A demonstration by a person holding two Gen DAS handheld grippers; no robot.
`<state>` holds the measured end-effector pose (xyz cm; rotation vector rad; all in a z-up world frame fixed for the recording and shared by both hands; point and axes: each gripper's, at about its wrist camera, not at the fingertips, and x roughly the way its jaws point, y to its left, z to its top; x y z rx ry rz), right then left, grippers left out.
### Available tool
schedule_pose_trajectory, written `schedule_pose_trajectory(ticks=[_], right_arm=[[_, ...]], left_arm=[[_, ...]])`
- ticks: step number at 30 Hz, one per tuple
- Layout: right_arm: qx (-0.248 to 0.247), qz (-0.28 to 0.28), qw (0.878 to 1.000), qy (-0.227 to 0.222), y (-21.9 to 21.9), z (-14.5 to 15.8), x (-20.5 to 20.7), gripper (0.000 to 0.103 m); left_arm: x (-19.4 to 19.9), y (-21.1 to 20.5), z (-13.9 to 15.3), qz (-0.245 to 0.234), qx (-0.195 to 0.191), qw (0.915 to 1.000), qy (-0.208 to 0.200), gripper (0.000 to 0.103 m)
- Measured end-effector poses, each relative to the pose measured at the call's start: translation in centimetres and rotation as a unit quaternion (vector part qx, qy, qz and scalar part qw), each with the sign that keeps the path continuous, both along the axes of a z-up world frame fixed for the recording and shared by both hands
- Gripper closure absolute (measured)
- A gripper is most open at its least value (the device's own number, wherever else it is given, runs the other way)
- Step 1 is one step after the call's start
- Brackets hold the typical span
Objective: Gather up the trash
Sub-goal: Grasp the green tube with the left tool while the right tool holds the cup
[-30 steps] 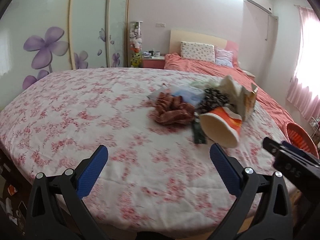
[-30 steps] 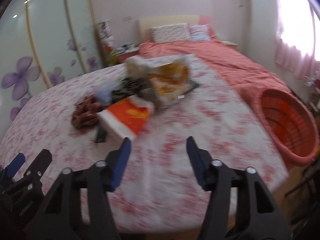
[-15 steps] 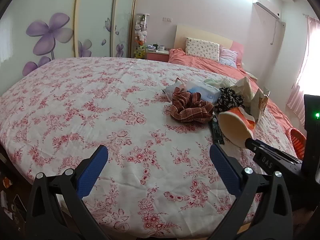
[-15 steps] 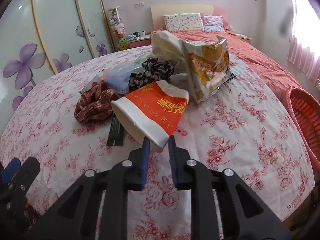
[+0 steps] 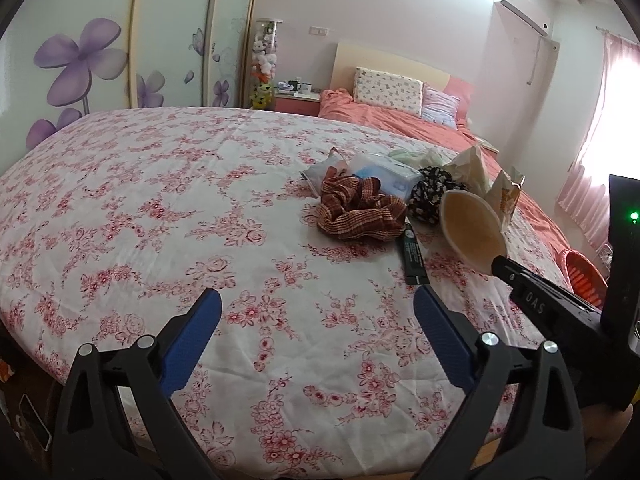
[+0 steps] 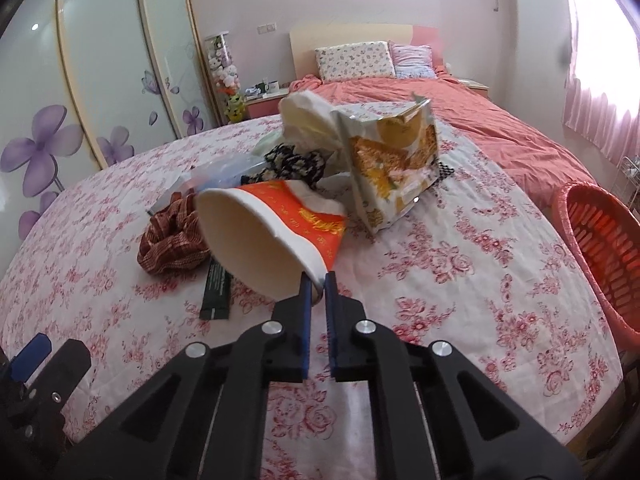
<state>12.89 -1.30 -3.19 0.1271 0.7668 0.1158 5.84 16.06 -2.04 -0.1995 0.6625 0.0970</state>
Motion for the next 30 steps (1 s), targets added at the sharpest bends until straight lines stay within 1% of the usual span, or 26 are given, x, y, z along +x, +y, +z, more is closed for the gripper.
schedule_pose_trajectory(ticks=[6,9,12,14,15,17,18,20,22,24,27,28,30], right_arm=[[0.012,-0.01,1.0,-0.01,-1.6,0.6,-0.7,0.097],[0.015,-0.017,1.0,-0.018,-2.8,1.5,-1.5,0.097],[0.011,-0.029,0.999,-0.028,-4.3,2.3,-2.5,0.097],[0.02,-0.041,0.999,-0.029,-5.8,2.6,-3.1,0.097],[0.026,-0.046,0.998,-0.028,-6.5,2.7,-3.3,0.097],[0.034,-0.05,0.998,-0.025,-7.3,2.7,-3.7,0.097],[0.038,-0.049,0.998,-0.024,-7.5,2.6,-3.8,0.097],[0.051,-0.038,0.998,-0.023,-7.9,2.7,-4.3,0.097],[0.056,-0.025,0.998,-0.029,-7.8,2.9,-4.7,0.097],[0.056,-0.021,0.998,-0.035,-7.6,3.1,-4.8,0.097],[0.063,-0.027,0.997,-0.042,-8.2,3.5,-4.8,0.097],[0.064,-0.031,0.997,-0.044,-8.5,3.6,-4.9,0.097],[0.065,-0.037,0.996,-0.046,-9.0,3.8,-5.0,0.097]], left_arm=[[0.9,-0.8,0.1,-0.021,-0.008,0.9997,0.004,0.013],[2.0,-2.1,0.1,-0.045,-0.008,0.9989,0.009,0.016],[3.2,-3.6,0.0,-0.064,-0.005,0.9978,0.017,0.024],[4.6,-4.9,-0.4,-0.078,0.0,0.9965,0.031,0.033],[5.1,-5.3,-0.6,-0.081,0.001,0.996,0.036,0.035],[6.6,-6.4,-1.5,-0.089,0.002,0.9942,0.06,0.045],[7.3,-6.8,-2.0,-0.092,-0.003,0.9931,0.073,0.047],[8.2,-7.1,-2.7,-0.09,-0.01,0.9919,0.09,0.048],[8.7,-7.6,-2.8,-0.083,0.005,0.9927,0.088,0.048],[9.2,-7.7,-2.8,-0.084,0.001,0.9922,0.093,0.048],[9.7,-7.8,-2.8,-0.082,0.008,0.9921,0.095,0.048],[10.0,-8.0,-2.9,-0.082,0.01,0.992,0.095,0.051],[10.1,-8.1,-2.9,-0.082,0.013,0.9921,0.095,0.061]])
